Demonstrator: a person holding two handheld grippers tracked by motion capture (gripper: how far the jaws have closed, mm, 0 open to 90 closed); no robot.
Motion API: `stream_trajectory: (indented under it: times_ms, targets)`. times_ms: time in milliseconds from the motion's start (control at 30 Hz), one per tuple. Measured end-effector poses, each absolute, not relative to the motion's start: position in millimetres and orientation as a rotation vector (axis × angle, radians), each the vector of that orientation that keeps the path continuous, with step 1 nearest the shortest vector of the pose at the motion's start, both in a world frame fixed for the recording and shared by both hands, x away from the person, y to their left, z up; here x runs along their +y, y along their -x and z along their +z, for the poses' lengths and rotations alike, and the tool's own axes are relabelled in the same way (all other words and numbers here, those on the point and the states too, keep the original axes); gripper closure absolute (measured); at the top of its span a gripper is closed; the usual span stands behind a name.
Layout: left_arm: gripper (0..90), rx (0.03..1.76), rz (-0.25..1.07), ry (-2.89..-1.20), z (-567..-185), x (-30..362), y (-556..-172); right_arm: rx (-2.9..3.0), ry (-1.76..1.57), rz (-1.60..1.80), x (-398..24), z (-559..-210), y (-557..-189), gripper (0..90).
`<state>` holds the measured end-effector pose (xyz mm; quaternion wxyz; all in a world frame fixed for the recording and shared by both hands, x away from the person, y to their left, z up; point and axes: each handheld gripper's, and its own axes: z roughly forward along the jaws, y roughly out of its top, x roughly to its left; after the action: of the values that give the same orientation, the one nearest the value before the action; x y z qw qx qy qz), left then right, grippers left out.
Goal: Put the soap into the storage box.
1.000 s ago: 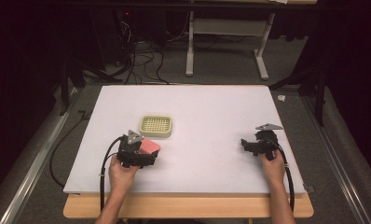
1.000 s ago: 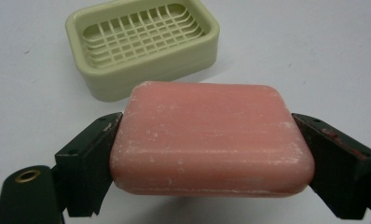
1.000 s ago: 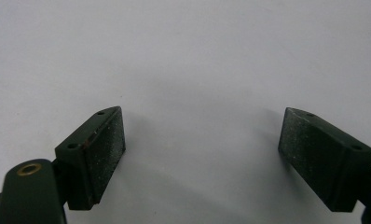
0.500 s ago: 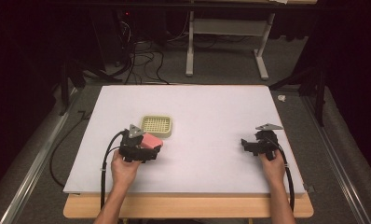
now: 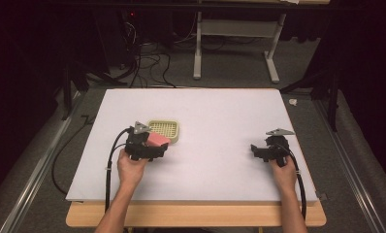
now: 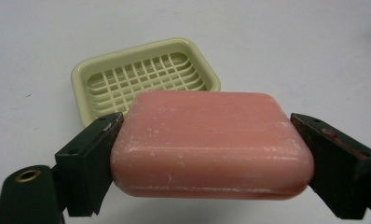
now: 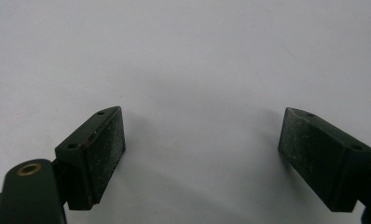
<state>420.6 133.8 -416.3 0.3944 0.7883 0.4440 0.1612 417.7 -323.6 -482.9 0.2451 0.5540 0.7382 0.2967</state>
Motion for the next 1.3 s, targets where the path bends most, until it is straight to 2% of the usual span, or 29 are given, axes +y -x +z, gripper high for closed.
stream_trajectory:
  times_ms: [1300]
  targets:
    - [14.0, 1.221, 0.423, -1.946, -409.1, 131.5, -469.3, 2.015, -1.513, 0.809, -323.6, -482.9, -417.7, 15.1]
